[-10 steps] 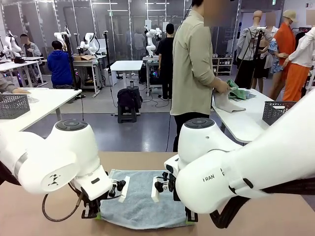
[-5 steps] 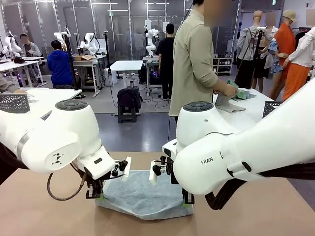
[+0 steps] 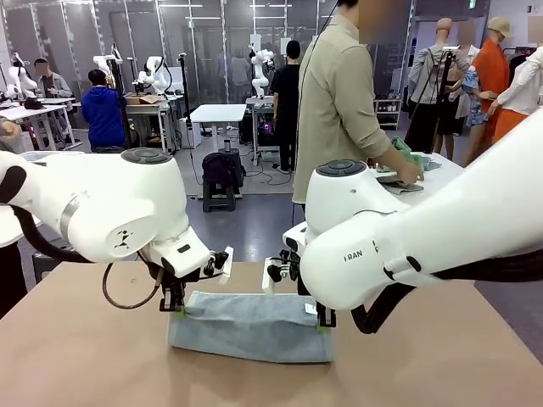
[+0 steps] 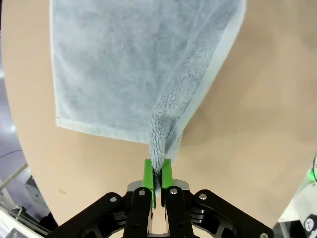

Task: Fold the towels and place them in the basket.
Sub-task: When a person lays out a Towel with hook on the table, fold it in half twice.

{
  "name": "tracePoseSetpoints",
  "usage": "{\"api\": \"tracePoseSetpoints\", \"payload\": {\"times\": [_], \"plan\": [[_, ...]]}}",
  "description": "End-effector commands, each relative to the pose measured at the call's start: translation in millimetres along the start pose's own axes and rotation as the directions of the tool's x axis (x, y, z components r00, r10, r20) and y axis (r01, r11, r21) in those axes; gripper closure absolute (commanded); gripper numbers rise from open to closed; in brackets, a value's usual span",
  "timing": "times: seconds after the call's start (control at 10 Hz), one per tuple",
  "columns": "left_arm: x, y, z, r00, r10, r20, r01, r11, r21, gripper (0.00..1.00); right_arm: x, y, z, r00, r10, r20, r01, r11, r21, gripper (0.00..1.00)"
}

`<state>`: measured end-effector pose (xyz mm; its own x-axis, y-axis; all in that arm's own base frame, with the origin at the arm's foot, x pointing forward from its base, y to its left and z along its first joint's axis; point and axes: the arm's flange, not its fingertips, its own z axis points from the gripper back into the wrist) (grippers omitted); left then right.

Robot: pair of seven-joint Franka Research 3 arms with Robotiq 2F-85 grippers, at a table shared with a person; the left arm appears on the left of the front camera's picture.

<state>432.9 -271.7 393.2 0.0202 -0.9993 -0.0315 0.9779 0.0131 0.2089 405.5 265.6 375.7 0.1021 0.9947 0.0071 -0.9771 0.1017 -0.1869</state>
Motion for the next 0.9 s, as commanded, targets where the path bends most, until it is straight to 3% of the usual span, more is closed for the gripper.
{"api": "tracePoseSetpoints", "payload": {"times": [0.0,0.8], "plan": [[9.1,19.9,2.4,0.998,0.036,-0.06,-0.036,0.999,0.003,0.92,8.6,-17.8,-0.5,0.999,-0.023,-0.034,0.022,1.0,-0.015,0.94],[18.9,85.9,-1.0,0.985,0.13,-0.112,-0.132,0.991,-0.015,0.92,11.8,-84.6,11.3,0.997,-0.064,-0.032,0.063,0.997,-0.04,0.94]]}}
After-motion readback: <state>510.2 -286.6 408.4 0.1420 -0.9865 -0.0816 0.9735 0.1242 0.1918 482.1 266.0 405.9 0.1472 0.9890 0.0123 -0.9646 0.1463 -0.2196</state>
